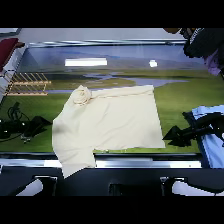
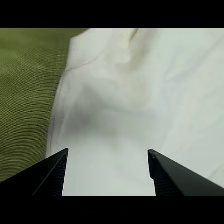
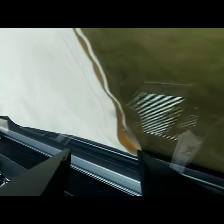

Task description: Fold the clothes and pants, and hang the long-sleeved shirts on hangers.

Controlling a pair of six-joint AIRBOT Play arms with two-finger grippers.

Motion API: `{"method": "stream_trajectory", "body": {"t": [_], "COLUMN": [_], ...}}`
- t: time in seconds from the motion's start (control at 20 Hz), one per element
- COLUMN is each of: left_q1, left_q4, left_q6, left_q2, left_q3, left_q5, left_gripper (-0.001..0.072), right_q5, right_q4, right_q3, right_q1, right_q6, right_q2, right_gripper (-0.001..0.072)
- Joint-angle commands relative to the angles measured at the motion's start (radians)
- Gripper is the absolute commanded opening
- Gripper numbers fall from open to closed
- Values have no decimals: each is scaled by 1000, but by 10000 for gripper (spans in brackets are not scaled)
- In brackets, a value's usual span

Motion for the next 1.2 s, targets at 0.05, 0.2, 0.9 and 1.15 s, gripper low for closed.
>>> {"method": "stream_trajectory", "body": {"t": [0.05, 0.2, 0.9, 1.15], "left_q1": [3, 3, 3, 20], "left_q4": [6, 21, 85, 130], "left_q6": [3, 4, 29, 8], "left_q2": [6, 6, 65, 154], "left_q3": [-27, -27, -194, -294], "left_q5": [-10, -25, -95, -77], "left_gripper": [570, 570, 570, 570], "right_q5": [76, 117, 128, 122], "right_q4": [-8, 16, 110, 132], "right_q3": [-69, -87, -143, -143], "right_q1": [-1, -1, -1, -1], "right_q6": [-50, -58, -102, -103], "right_q2": [14, 14, 15, 15], "right_gripper": [476, 476, 30, 30]}}
